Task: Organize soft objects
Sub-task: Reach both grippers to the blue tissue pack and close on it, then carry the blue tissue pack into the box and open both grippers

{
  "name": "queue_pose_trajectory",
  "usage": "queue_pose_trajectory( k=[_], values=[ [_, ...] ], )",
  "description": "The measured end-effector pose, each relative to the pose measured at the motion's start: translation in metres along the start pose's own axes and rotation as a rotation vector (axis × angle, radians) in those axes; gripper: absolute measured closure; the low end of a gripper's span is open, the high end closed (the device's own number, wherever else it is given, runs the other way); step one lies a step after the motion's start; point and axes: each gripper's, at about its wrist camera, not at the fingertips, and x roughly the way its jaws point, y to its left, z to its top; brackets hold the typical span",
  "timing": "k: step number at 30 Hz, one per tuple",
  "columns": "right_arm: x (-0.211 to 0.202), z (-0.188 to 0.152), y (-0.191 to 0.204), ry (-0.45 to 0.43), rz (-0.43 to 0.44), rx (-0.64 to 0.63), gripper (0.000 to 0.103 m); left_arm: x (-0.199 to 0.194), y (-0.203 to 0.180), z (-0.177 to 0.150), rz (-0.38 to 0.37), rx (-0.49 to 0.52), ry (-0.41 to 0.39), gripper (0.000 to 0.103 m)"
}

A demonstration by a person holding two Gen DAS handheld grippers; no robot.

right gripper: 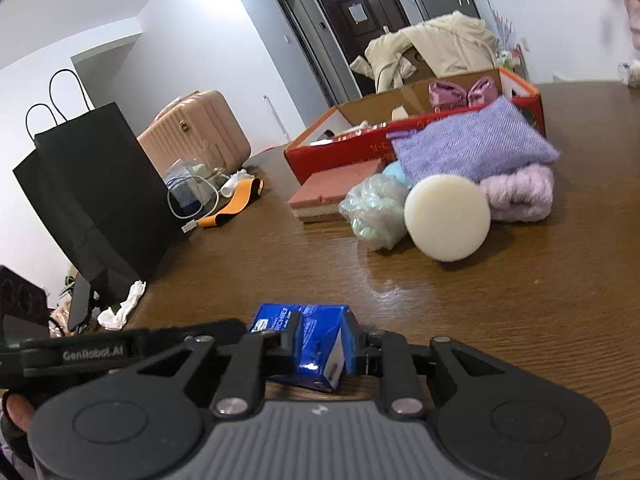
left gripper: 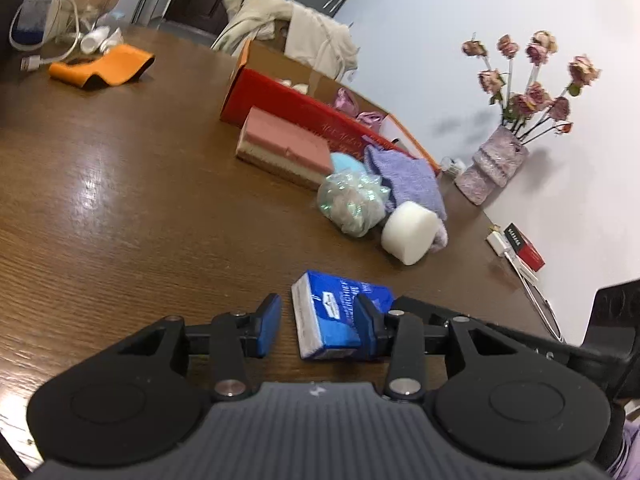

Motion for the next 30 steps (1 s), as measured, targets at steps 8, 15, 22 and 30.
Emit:
queue_pose_trajectory(
  k=[8,15,22,30],
  values=[
    [0.011,0.002,-0.007,0.022,0.029,0.013,0.083,0.011,0.001,0.002,-0.042,0.008,0.023,0.073],
    [0.003,0.072,0.008,-0.102,0.053,-0.106,0.083,0.018,-0.018,0.087,-0.094,0.07,-0.081,0.073],
    [0.077,0.24,0.002,-0.198,0.027,-0.206,0.083,0.087,-0.021,0.252,-0.069,0.139,-0.181,0.073],
    [0.251,0.337,-0.067,-0.06,-0.024,0.055,0.083,0.232,0.028,0.339,0.133,0.058,-0.045,0.073]
  ],
)
